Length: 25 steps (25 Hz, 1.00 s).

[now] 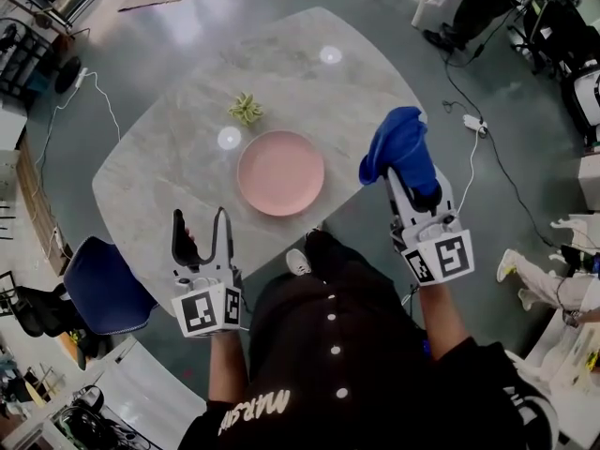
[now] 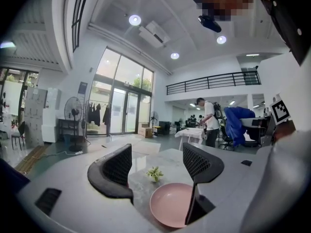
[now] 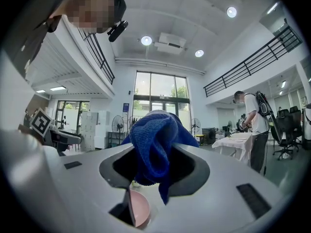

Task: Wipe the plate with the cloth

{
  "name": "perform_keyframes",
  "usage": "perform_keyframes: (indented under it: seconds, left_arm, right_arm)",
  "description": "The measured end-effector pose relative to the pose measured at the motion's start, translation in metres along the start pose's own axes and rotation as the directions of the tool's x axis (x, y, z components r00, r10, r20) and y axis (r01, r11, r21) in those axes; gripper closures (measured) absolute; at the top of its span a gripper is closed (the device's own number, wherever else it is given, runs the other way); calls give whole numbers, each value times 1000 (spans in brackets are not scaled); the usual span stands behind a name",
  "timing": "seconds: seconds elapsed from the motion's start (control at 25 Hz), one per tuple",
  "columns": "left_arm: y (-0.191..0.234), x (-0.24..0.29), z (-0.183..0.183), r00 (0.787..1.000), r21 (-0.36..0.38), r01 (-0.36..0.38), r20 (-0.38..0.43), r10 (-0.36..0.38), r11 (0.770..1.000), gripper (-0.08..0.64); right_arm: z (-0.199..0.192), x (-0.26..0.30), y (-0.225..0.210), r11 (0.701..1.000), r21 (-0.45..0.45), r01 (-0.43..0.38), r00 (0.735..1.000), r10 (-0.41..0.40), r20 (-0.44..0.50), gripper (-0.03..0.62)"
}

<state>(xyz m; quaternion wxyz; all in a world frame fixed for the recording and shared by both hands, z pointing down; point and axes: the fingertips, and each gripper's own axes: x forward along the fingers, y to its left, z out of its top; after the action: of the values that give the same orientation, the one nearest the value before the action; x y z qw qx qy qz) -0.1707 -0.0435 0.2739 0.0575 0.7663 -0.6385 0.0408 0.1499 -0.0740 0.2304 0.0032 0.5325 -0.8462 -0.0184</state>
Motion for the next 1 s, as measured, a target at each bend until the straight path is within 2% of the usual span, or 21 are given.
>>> perform_keyframes:
  seconds: [0.24,0.48,0.76,1.0]
  left_arm:
    - [9,37,-13,998,-6,-14,-58,14,1000,236]
    - [12,64,-45,988,-41,-19,-152,13,999,236]
    - [16,87,-93,961,-74,-43,-276,21,996,238]
    - [18,102,-150,923,-106,-58,-385,13,993,238]
  right_arm:
    - [-10,40,-11,999,-25,-39,999,38,-21,442]
    - [-31,74,-15,992,-60,-107,992,102,-75,442]
    - [-63,109,-10,972,-95,-217,967,201,-154,442]
    - [-100,136,9,938,-129,-322,937,296,-185,442]
